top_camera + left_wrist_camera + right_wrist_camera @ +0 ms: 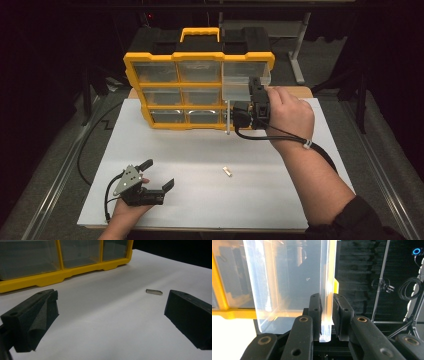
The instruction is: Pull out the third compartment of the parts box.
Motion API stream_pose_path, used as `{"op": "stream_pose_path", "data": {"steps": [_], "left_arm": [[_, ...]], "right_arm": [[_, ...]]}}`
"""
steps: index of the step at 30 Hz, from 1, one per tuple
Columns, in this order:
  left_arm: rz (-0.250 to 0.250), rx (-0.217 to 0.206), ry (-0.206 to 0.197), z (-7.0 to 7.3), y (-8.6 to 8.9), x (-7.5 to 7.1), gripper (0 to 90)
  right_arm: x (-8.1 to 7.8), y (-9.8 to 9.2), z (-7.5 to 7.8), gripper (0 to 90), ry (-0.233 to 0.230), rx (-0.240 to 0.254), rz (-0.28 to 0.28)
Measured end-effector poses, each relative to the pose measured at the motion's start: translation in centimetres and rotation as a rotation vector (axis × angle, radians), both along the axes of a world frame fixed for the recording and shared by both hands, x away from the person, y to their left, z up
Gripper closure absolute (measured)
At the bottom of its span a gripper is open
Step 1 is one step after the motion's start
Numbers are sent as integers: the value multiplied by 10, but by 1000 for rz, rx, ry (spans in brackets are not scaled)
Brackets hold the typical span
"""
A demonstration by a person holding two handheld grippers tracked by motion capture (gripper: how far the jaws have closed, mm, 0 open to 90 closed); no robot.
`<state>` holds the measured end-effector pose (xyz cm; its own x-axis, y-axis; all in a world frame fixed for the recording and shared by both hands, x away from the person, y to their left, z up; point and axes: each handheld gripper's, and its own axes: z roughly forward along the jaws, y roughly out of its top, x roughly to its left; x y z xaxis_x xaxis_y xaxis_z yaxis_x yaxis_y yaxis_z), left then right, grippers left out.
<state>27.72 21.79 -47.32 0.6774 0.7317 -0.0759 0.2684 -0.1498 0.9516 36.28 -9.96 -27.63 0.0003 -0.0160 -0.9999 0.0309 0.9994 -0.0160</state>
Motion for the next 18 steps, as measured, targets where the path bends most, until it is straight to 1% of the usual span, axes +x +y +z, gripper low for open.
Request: {"op": "stream_pose_path", "data": {"steps": [2, 4, 7, 11, 13, 18], "left_arm": [[4, -14, -4, 0, 0, 0, 2], [5, -14, -4, 0, 0, 0, 2], [5, -13, -4, 0, 1, -1, 2], [1, -15, -4, 1, 0, -2, 2], [0, -13, -4, 1, 0, -2, 2], [-1, -9, -3, 0, 1, -1, 2]], "right_arm": [[-5, 1, 2, 793, -2, 0, 3], [-10, 2, 4, 793, 2, 0, 6], [-16, 4, 2, 794, -7, -7, 11], [-19, 4, 0, 793, -3, -8, 13], [-21, 4, -2, 793, -1, -17, 14], [-26, 2, -5, 792, -9, -12, 21]]}}
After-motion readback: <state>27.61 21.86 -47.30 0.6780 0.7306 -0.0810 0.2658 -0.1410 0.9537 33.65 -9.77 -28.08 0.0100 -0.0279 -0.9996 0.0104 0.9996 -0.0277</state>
